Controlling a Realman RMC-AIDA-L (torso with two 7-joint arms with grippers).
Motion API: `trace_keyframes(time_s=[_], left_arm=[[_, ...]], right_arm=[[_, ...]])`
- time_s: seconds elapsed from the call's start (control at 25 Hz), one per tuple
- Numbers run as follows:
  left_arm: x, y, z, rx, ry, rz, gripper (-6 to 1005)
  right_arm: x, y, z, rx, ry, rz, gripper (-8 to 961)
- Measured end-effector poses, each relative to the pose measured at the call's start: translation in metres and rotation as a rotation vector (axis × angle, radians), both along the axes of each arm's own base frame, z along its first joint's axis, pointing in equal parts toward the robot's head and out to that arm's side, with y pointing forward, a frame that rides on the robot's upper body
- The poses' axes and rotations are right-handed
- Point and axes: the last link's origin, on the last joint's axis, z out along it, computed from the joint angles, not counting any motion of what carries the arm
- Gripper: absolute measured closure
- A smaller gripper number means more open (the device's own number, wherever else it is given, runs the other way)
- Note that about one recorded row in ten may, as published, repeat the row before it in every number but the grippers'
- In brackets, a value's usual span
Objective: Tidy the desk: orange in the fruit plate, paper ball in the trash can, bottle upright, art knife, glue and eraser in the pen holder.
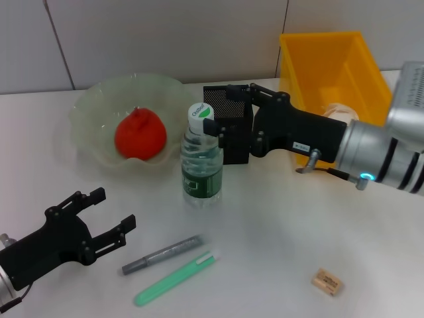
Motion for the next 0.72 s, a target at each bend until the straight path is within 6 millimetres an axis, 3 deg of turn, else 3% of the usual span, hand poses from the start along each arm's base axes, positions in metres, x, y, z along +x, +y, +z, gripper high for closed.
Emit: trace_keyframes(time_s=[0.72], left_arm=[[0.000,0.000,0.000,0.002,0.000,0.000,176]], right_arm=[[-0.011,0.010,-0.023,-0.049,-0.076,-0.006,186]])
